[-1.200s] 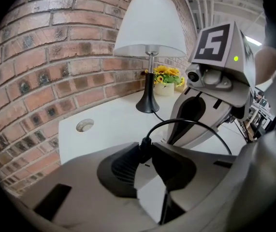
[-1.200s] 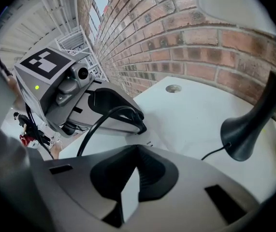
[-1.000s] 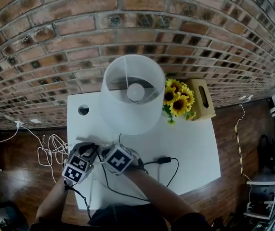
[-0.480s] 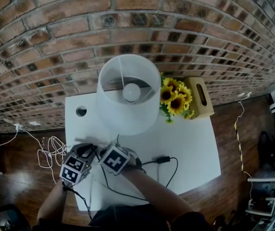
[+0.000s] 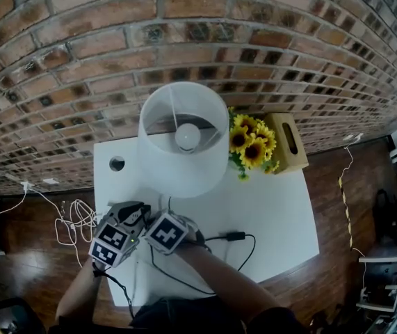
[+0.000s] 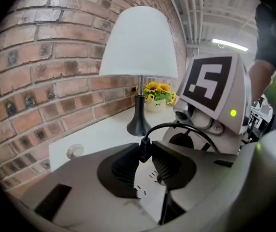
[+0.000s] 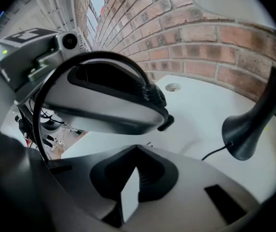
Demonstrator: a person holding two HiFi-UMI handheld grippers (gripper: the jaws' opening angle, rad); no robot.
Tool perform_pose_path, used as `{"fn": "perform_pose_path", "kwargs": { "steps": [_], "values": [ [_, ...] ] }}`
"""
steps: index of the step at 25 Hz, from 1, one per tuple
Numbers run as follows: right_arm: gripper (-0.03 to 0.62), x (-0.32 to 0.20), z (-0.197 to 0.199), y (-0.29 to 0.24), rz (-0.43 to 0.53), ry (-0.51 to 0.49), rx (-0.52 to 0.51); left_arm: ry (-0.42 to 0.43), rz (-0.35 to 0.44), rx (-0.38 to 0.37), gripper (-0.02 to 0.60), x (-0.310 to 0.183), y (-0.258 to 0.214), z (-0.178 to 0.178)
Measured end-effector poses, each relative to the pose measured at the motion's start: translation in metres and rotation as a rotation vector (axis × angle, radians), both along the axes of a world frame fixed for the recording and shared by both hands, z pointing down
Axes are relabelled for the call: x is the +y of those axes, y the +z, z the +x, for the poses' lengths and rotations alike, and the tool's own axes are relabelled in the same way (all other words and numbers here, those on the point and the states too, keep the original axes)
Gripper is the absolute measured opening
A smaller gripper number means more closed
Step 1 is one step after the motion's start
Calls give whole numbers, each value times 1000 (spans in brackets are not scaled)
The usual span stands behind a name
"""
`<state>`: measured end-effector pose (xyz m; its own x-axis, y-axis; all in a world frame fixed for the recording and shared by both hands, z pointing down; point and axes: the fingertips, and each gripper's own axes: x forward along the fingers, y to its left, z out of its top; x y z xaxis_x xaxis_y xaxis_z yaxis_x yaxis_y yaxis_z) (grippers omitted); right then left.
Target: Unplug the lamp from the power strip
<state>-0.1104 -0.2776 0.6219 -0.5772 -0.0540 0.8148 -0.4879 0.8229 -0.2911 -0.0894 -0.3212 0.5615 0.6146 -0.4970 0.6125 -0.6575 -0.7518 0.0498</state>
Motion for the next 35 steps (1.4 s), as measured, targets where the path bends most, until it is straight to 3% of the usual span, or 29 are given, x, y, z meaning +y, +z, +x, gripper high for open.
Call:
{"fn": "perform_pose_path", "kwargs": {
  "steps": [8,15,26,31,35],
  "values": [
    [-8,4,0,1,7,-20,-16,-66,18,-47,109,-2,0,-16],
    [-6,2,2,2,48,17,-36,-207,-58,6,109,-3,9,-33],
    [-6,6,6,4,-20,38,-18,-234,-6,-60,110,-3,2,-46],
    [-6,2,8,-18,16,57,-55,-235,14,-57,110,-18,-5,-47],
    [-6,5,8,-32,60,9,-52,-242,29,-78,110,-30,-6,-54]
  ]
}}
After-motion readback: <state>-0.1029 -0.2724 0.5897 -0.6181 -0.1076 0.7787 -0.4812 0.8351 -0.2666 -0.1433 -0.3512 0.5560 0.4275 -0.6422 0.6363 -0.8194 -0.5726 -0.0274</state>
